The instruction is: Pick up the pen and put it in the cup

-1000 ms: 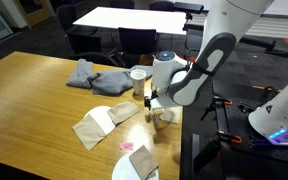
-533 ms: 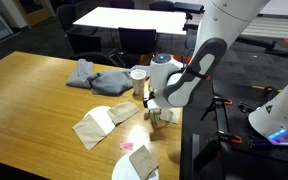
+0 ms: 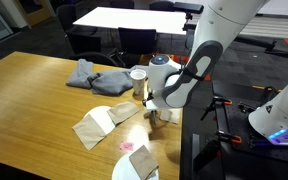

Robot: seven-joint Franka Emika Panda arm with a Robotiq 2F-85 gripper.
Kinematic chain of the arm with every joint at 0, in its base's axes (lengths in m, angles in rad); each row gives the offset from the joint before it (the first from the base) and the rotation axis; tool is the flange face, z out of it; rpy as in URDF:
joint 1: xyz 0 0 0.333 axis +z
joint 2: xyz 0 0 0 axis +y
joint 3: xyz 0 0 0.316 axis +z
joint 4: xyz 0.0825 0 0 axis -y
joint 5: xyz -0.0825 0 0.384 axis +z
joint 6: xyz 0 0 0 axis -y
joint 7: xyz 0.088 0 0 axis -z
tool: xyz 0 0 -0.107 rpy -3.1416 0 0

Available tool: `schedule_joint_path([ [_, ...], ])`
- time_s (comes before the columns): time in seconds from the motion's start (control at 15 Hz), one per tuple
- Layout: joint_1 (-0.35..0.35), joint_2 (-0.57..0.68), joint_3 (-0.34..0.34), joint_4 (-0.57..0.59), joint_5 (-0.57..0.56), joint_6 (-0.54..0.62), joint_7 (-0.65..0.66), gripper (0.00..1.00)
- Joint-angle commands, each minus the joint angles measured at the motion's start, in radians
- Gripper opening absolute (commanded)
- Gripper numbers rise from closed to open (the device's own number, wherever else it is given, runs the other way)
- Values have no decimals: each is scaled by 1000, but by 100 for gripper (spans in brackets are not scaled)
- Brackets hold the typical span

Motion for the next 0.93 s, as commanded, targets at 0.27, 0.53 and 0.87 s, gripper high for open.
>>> schedule_joint_path([
  [0.27,17,-79,8,-11,-7,-44,-156,4],
  [0.53,46,-147,-11,8,-54,-115,-276,4],
  [0.87,40,-237,-10,78,-154,-297,-420,4],
])
